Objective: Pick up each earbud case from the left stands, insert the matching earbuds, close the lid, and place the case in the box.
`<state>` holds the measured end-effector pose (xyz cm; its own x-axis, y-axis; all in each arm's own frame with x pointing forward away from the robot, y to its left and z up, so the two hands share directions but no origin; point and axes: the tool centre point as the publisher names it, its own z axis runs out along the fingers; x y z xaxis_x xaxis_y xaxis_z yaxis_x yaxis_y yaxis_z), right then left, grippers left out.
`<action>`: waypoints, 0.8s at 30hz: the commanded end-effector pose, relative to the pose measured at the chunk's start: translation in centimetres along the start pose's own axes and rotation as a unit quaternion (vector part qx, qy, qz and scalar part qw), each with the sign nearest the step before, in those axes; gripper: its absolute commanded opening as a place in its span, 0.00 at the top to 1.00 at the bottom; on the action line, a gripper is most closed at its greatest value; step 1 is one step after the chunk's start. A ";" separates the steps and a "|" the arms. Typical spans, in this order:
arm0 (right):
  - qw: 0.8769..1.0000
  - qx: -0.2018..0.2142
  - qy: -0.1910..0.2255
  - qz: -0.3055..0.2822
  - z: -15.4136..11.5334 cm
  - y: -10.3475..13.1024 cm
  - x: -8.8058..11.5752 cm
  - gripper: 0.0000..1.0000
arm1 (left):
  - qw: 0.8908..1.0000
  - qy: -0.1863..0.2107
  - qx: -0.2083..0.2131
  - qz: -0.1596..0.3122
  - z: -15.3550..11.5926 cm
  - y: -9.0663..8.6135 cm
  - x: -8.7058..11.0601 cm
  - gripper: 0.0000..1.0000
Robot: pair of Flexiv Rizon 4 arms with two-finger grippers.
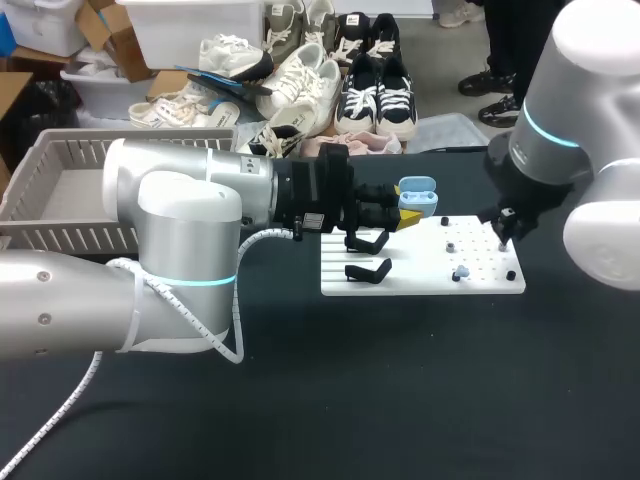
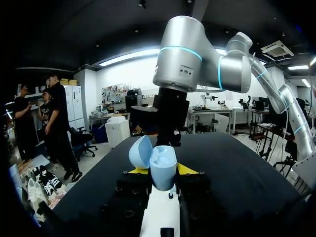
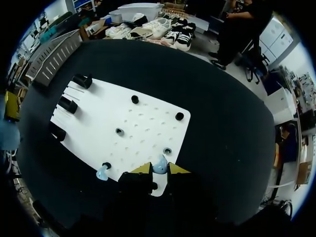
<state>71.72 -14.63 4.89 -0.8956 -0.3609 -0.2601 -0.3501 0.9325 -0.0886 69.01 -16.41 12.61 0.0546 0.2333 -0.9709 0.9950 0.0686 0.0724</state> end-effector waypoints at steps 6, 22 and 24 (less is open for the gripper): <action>1.000 -0.019 -0.005 -0.011 -1.6 0.0 1.5 1.00 | 1.000 -0.001 -0.002 0.000 0.0 -0.1 0.0 1.00; 1.000 -0.019 -0.005 -0.011 -1.6 0.0 1.5 1.00 | 1.000 -0.001 -0.002 0.000 0.0 -0.1 0.0 1.00; 1.000 -0.019 -0.005 -0.011 -1.6 0.0 1.5 1.00 | 1.000 -0.001 -0.002 0.000 0.0 -0.1 0.0 1.00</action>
<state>70.03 -15.12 5.98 -0.8855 -0.3814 -0.2652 -0.3805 0.9230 -0.0567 69.01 -16.41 12.61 0.0546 0.2333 -0.9709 0.9950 0.0686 0.0724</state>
